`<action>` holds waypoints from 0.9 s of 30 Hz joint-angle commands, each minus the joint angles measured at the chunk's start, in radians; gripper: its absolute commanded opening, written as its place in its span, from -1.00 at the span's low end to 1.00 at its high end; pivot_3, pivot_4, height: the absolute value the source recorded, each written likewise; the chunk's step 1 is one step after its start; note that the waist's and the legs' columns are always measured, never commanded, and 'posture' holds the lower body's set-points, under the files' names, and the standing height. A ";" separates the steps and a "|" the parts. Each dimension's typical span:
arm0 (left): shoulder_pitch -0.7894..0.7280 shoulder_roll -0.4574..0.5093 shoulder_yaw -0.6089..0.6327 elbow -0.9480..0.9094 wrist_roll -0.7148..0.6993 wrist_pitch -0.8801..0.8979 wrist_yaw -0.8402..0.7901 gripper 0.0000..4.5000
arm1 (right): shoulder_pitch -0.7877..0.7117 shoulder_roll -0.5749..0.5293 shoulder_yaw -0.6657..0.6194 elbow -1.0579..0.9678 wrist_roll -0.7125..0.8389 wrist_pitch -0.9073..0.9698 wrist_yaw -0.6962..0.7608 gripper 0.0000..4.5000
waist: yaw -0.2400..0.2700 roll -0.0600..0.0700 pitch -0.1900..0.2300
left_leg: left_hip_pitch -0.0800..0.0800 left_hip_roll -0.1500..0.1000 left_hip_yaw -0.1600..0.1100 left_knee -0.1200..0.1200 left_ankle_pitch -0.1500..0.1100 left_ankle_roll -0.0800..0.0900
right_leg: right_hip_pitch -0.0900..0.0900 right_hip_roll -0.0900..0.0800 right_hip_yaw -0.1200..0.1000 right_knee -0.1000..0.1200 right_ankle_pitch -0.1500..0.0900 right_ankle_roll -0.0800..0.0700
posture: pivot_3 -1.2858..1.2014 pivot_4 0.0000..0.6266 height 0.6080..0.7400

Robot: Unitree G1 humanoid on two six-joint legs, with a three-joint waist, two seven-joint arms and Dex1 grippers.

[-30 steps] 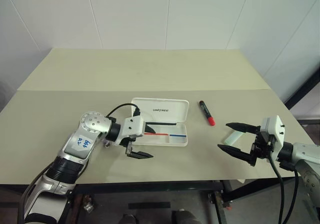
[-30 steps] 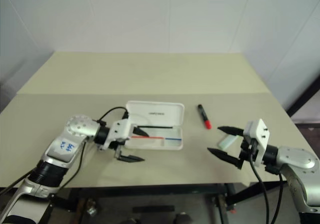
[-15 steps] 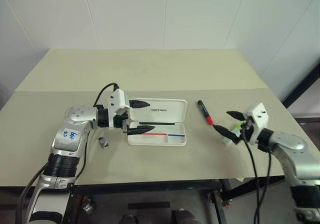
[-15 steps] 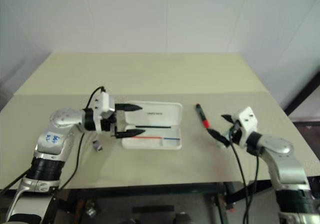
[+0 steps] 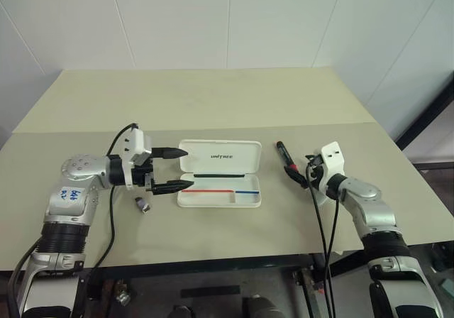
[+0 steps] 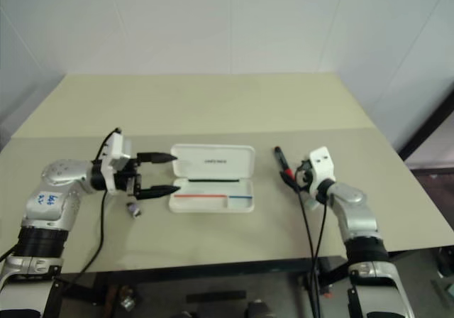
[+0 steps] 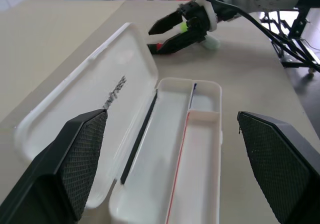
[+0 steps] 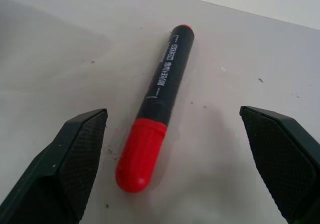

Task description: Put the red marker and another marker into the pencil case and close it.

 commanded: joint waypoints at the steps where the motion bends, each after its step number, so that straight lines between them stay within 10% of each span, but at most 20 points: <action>1: -0.007 0.030 0.031 0.023 -0.005 -0.040 -0.008 0.99 | -0.031 0.019 -0.004 0.031 -0.008 -0.025 -0.022 1.00 | -0.001 0.000 0.000 | 0.000 0.000 0.000 0.000 0.000 0.000 | 0.000 0.000 0.000 0.000 0.000 0.000 | 0.03 -0.52 1.00; 10: -0.021 0.014 0.035 0.029 -0.039 -0.068 -0.011 0.99 | -0.045 0.056 -0.019 0.116 -0.025 0.027 -0.100 1.00 | -0.002 0.000 0.000 | 0.000 0.000 0.000 0.000 0.000 0.000 | 0.000 0.000 0.000 0.000 0.000 0.000 | 0.03 -0.52 1.00; 23: -0.058 -0.011 0.022 0.065 -0.044 -0.093 -0.032 1.00 | -0.009 0.039 -0.009 0.024 -0.025 0.055 -0.097 -0.72 | 0.007 0.000 0.000 | 0.000 -0.003 -0.001 0.003 0.002 0.003 | 0.004 -0.005 0.000 -0.002 0.004 0.003 | 0.03 -0.52 1.00; 27: -0.056 -0.017 0.024 0.068 -0.045 -0.095 -0.036 1.00 | 0.021 0.033 -0.010 -0.056 -0.019 0.066 -0.087 -0.73 | 0.007 0.000 0.000 | 0.000 -0.003 -0.001 0.000 0.002 0.002 | 0.003 -0.005 -0.001 -0.004 0.003 0.003 | 0.03 -0.52 1.00</action>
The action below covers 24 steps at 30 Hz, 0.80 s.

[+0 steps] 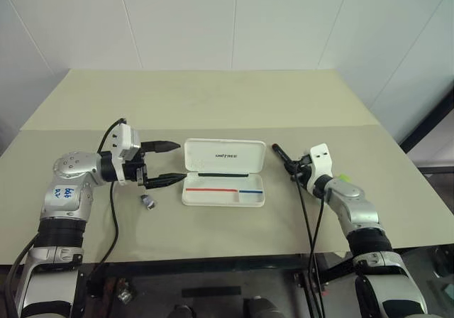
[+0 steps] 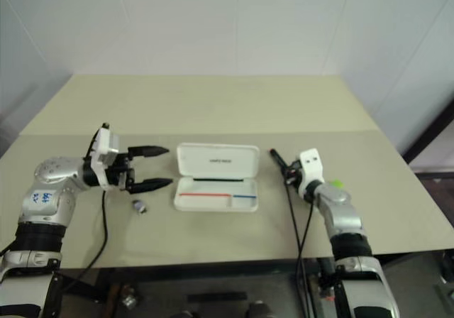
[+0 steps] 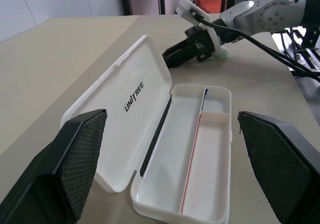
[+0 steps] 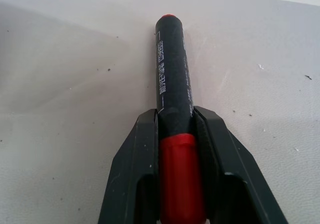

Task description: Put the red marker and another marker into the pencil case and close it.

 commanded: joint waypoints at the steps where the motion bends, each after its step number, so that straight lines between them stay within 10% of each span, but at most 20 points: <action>1: -0.014 -0.004 0.019 -0.007 -0.027 -0.014 -0.009 1.00 | 0.039 -0.032 -0.014 -0.072 -0.002 0.022 -0.003 -0.73 | 0.000 0.000 0.000 | -0.001 0.000 0.000 -0.001 0.000 0.000 | -0.001 0.000 0.000 0.000 0.000 0.000 | 0.03 -0.52 1.00; 14: -0.058 -0.020 0.045 0.070 -0.063 -0.077 -0.074 1.00 | -0.011 -0.095 -0.043 -0.466 0.123 0.074 0.088 -0.73 | -0.014 0.001 0.001 | -0.001 0.004 0.000 -0.002 -0.001 -0.001 | -0.004 0.004 0.001 0.001 -0.001 -0.001 | 0.03 -0.52 1.00; 24: -0.100 0.013 0.053 0.269 -0.047 -0.163 -0.231 1.00 | -0.066 -0.216 0.163 -0.775 0.273 0.275 0.423 -0.73 | -0.006 0.001 0.001 | -0.002 0.005 0.000 -0.003 -0.002 -0.002 | -0.005 0.005 -0.001 0.000 -0.003 -0.004 | 0.03 -0.52 1.00</action>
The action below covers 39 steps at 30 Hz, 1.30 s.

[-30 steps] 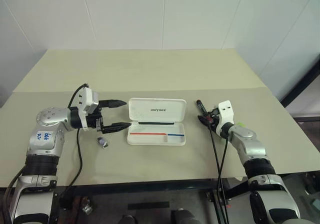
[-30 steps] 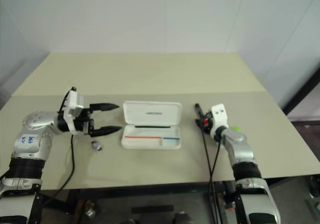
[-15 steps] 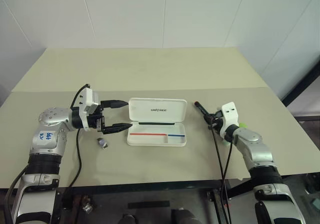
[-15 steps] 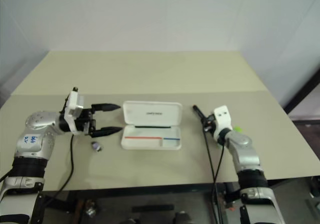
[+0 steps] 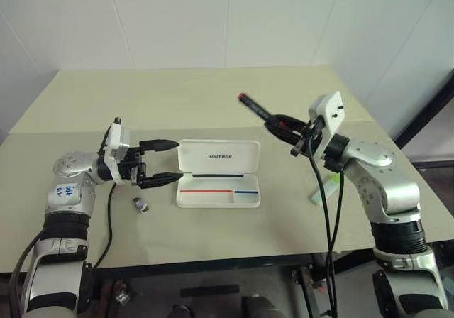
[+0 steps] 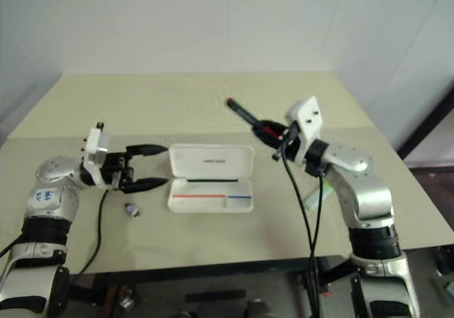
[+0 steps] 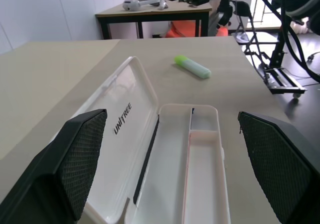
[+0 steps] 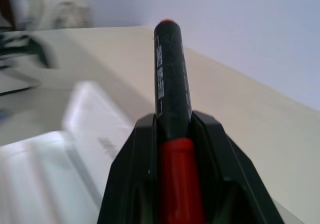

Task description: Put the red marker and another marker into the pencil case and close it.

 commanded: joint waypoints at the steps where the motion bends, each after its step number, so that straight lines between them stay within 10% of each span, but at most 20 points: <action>1: -0.031 0.037 0.020 0.080 0.008 -0.064 -0.062 1.00 | -0.011 -0.052 0.100 -0.073 0.006 0.003 0.136 -0.73 | 0.000 0.000 0.000 | 0.000 0.000 0.000 0.000 0.000 0.000 | 0.000 0.000 0.000 0.000 0.000 0.000 | 0.03 -0.52 1.00; 10: -0.026 0.044 0.014 0.142 0.013 -0.132 -0.078 1.00 | -0.093 0.035 0.351 0.263 -0.252 -0.272 0.228 -0.73 | 0.003 0.000 0.000 | 0.000 0.000 0.001 0.001 0.000 0.000 | -0.001 -0.001 0.000 0.000 0.000 0.000 | 0.03 -0.52 1.00; 27: 0.052 0.038 0.041 0.005 -0.034 -0.074 -0.039 1.00 | -0.218 0.164 0.344 0.643 -0.371 -0.536 0.268 -0.73 | -0.003 0.000 0.000 | 0.000 0.006 -0.001 0.002 -0.001 -0.001 | -0.002 0.000 0.000 0.004 -0.001 -0.001 | 0.03 -0.52 1.00; 39: 0.036 0.016 0.037 0.005 -0.038 -0.063 -0.042 1.00 | -0.161 0.144 0.316 0.499 -0.329 -0.450 0.315 0.98 | -0.004 0.000 0.000 | 0.000 0.006 -0.004 0.002 -0.001 -0.001 | -0.002 0.000 0.000 0.004 -0.001 -0.001 | 0.03 -0.52 1.00</action>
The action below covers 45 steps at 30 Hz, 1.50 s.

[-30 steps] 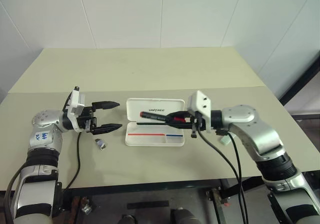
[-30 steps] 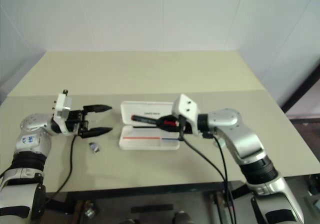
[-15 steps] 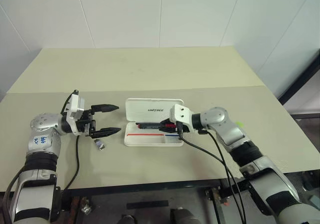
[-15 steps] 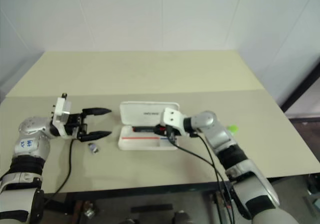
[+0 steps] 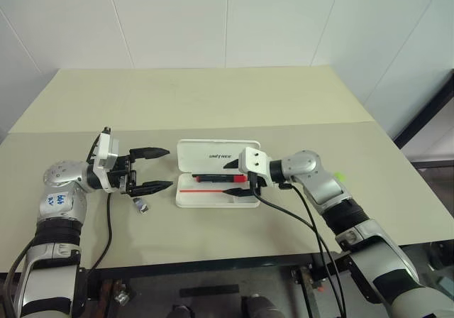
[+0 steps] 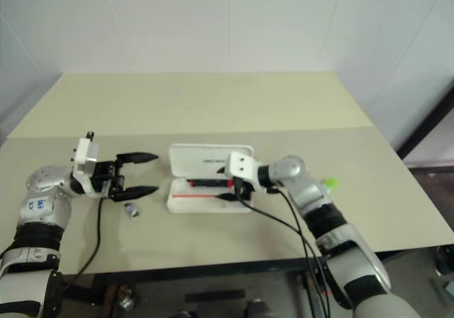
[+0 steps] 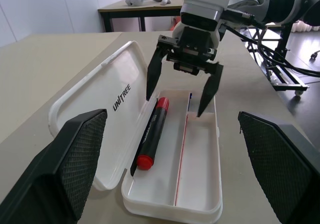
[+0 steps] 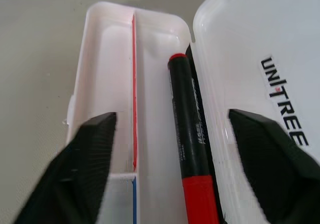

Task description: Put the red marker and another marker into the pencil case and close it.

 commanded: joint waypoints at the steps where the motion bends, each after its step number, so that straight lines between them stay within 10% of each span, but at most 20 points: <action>1: -0.012 -0.005 0.014 -0.036 -0.025 0.005 -0.018 1.00 | 0.031 -0.021 -0.043 -0.126 0.049 0.054 0.028 0.98 | 0.001 0.000 0.000 | 0.000 0.000 -0.001 0.000 0.000 0.000 | 0.000 0.000 0.000 0.000 0.000 0.000 | 0.03 -0.52 1.00; 22: 0.022 -0.085 0.004 -0.164 -0.065 0.068 0.006 1.00 | 0.455 -0.187 -0.381 -0.905 0.330 0.683 -0.299 0.98 | 0.013 0.000 0.000 | 0.000 -0.004 -0.004 0.000 -0.001 -0.001 | 0.001 0.000 -0.001 -0.003 -0.001 -0.002 | 0.03 -0.52 1.00; 37: -0.065 -0.087 -0.102 -0.140 -0.128 0.118 -0.115 1.00 | 0.685 0.163 -0.546 -1.079 0.101 0.949 -1.079 0.98 | 0.009 0.000 0.000 | 0.001 -0.005 -0.003 -0.007 0.000 -0.002 | 0.000 0.001 0.002 -0.004 -0.001 -0.002 | 0.03 -0.52 1.00; 45: -0.067 -0.013 -0.171 -0.106 -0.188 0.078 -0.115 1.00 | 0.645 0.229 -0.573 -0.986 -0.026 0.920 -1.254 0.98 | 0.008 0.000 0.000 | 0.001 -0.006 -0.002 -0.014 0.000 -0.002 | -0.002 0.000 0.002 -0.007 -0.002 -0.003 | 0.03 -0.52 1.00</action>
